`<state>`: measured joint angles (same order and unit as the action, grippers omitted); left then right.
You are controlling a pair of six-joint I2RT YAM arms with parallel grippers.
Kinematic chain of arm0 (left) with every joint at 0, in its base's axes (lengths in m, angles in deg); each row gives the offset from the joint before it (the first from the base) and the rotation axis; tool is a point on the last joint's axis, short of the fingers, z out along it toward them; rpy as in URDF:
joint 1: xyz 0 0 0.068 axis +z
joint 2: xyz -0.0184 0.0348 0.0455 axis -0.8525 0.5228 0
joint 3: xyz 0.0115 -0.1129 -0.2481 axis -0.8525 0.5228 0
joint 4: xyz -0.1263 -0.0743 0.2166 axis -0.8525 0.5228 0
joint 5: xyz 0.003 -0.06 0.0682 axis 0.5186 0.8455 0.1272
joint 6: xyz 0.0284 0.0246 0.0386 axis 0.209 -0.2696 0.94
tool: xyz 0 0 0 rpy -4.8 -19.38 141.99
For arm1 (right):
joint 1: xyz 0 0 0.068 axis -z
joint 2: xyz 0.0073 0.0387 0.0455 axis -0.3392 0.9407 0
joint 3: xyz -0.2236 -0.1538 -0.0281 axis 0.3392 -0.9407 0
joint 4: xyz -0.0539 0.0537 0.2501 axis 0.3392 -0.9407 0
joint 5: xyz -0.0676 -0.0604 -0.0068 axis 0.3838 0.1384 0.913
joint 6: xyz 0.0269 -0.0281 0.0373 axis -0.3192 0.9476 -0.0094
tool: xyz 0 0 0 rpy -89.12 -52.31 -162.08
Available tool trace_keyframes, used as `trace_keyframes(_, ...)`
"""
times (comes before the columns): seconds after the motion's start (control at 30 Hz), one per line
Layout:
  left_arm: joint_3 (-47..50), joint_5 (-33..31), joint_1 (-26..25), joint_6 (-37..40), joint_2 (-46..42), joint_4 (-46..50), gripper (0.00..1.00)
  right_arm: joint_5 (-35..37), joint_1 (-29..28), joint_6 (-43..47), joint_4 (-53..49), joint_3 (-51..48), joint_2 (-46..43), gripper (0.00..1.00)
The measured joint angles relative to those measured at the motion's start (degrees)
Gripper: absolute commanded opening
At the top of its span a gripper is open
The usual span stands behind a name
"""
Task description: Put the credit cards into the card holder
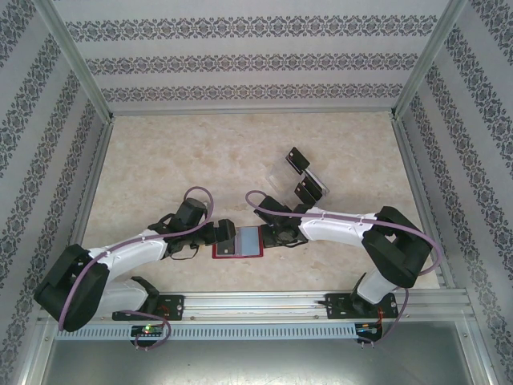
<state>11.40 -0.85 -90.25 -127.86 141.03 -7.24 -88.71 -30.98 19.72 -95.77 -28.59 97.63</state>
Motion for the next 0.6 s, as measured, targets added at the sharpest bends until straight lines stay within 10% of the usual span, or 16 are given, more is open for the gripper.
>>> trace_keyframes(0.6,-0.6,-0.7,-0.5,-1.5,0.0,0.5,1.0,-1.4,0.1,0.0,0.8,0.0,0.0,0.07)
